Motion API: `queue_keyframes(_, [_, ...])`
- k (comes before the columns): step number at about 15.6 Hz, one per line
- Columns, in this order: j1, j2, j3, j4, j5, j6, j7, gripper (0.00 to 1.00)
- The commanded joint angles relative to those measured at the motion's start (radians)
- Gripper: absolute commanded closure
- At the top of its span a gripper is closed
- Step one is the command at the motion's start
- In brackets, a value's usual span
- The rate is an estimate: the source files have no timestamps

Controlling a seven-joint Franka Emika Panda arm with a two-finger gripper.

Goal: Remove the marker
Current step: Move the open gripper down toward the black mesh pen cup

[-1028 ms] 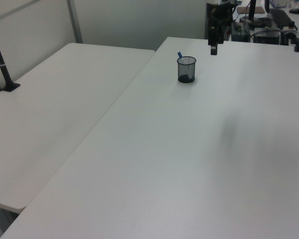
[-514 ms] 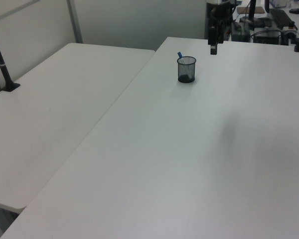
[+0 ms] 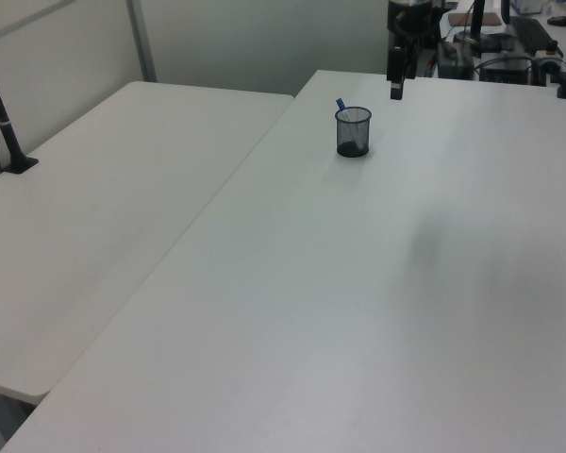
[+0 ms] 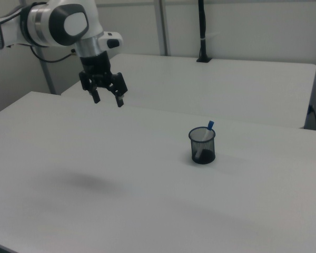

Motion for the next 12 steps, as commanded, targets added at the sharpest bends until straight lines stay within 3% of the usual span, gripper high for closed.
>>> queue_keyframes(1, [-0.062, 0.014, -0.002, -0.018, 0.004, 0.099, -0.035, 0.00])
queue_keyframes(12, [-0.267, 0.159, -0.002, -0.015, 0.005, 0.530, -0.049, 0.00])
